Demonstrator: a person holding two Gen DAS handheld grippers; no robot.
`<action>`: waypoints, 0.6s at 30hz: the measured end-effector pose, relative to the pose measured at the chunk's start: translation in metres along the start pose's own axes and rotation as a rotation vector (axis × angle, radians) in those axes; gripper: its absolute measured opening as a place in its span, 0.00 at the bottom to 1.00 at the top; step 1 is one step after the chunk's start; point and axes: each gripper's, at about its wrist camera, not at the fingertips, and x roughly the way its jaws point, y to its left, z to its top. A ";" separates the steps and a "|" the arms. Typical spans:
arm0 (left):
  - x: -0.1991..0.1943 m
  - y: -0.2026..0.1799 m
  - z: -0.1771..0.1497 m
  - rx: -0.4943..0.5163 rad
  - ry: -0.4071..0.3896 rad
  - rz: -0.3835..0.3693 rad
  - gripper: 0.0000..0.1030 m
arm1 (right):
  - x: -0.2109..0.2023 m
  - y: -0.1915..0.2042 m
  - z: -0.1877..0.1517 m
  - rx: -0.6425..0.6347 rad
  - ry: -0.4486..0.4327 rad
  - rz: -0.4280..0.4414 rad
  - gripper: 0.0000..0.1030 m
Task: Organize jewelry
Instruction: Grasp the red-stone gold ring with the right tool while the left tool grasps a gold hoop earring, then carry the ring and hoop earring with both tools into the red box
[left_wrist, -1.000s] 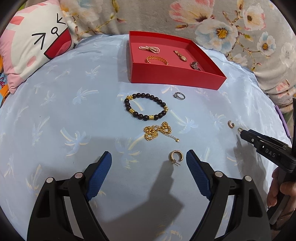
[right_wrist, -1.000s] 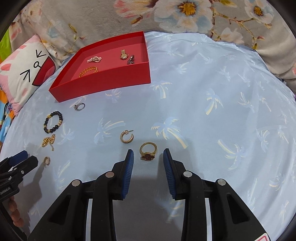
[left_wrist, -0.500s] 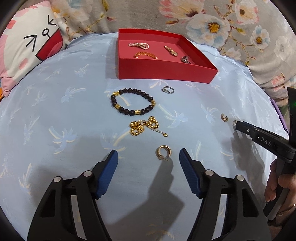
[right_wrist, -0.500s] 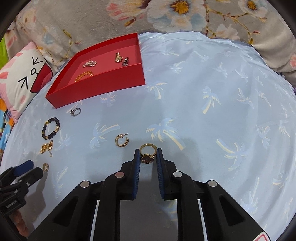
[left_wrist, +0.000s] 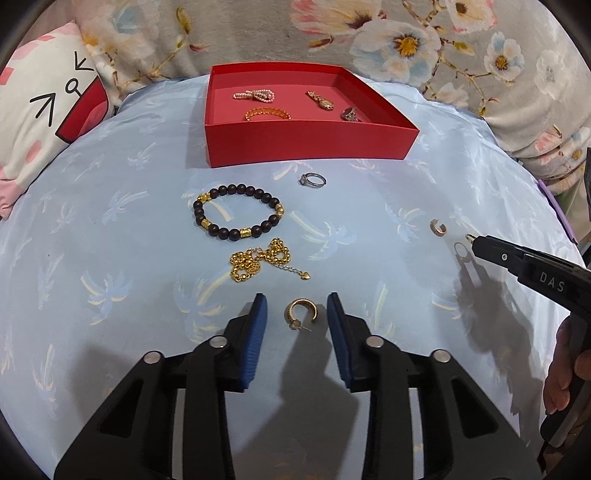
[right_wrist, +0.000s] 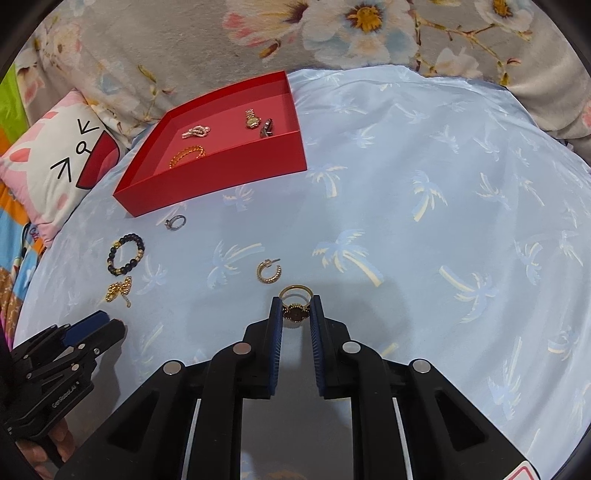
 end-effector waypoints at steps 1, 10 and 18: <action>0.000 0.000 0.000 0.003 0.000 -0.004 0.25 | 0.000 0.001 0.000 0.000 0.000 0.003 0.13; 0.000 -0.002 -0.002 0.017 -0.003 0.000 0.16 | -0.004 0.002 0.000 0.001 -0.003 0.013 0.13; -0.003 0.001 -0.003 -0.001 -0.002 -0.011 0.16 | -0.009 0.010 0.000 -0.017 -0.009 0.030 0.13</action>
